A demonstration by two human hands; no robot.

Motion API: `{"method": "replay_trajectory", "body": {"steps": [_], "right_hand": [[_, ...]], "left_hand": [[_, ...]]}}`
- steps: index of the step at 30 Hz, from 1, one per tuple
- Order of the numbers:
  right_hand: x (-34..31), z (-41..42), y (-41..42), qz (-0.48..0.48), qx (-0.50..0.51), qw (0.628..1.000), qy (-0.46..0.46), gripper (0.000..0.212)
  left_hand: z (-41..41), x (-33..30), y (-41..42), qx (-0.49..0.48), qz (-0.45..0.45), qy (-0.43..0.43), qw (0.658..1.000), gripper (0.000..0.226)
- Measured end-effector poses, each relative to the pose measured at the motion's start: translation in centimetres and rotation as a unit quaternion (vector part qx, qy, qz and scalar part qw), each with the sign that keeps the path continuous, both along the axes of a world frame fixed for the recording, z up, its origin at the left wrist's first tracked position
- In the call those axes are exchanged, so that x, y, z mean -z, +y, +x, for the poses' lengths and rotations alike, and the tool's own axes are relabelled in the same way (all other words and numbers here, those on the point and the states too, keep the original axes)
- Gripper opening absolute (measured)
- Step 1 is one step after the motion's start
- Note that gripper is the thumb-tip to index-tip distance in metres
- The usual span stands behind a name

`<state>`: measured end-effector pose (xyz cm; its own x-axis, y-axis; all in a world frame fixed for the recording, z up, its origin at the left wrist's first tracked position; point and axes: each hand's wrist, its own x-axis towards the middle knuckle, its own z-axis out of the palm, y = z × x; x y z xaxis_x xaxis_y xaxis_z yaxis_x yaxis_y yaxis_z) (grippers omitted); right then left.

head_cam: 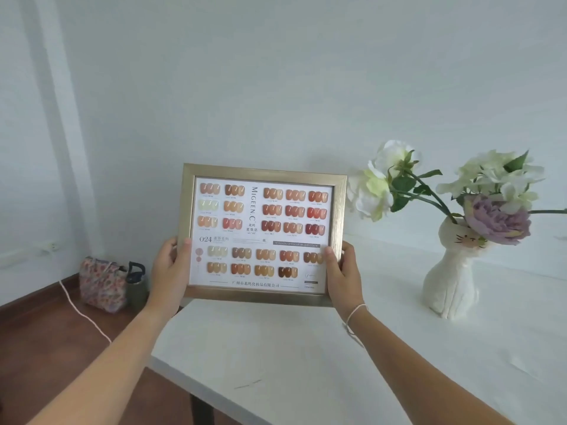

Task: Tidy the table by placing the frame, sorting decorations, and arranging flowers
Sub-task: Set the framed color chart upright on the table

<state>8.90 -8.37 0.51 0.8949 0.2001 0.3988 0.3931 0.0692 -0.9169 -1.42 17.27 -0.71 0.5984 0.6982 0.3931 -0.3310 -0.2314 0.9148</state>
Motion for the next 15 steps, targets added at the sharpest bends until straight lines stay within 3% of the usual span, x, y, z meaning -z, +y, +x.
{"method": "replay_trajectory", "body": {"steps": [15], "right_hand": [[0.7, 14.8, 5.0, -0.029, 0.023, 0.999, -0.019, 0.018]], "left_hand": [[13.1, 0.8, 4.1, -0.04, 0.011, 0.008, 0.999, 0.021]]}}
